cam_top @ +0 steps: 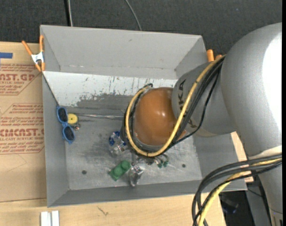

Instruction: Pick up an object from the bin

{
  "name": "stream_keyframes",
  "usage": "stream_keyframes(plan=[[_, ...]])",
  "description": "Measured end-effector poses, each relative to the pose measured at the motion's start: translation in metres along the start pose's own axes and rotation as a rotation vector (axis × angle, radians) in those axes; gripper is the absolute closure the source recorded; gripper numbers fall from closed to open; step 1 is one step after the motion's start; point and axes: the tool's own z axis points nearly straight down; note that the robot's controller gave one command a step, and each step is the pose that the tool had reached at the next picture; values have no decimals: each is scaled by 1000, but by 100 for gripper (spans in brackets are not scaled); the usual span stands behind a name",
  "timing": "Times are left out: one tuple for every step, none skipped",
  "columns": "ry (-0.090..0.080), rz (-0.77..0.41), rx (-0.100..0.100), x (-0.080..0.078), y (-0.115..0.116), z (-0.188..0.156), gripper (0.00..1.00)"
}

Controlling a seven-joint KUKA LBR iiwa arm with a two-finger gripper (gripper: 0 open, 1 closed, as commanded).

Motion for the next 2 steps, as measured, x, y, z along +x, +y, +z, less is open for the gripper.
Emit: stream_keyframes(plan=[[6, 1, -1, -2, 0, -1, 0], [5, 0, -2, -3, 1, -4, 100]])
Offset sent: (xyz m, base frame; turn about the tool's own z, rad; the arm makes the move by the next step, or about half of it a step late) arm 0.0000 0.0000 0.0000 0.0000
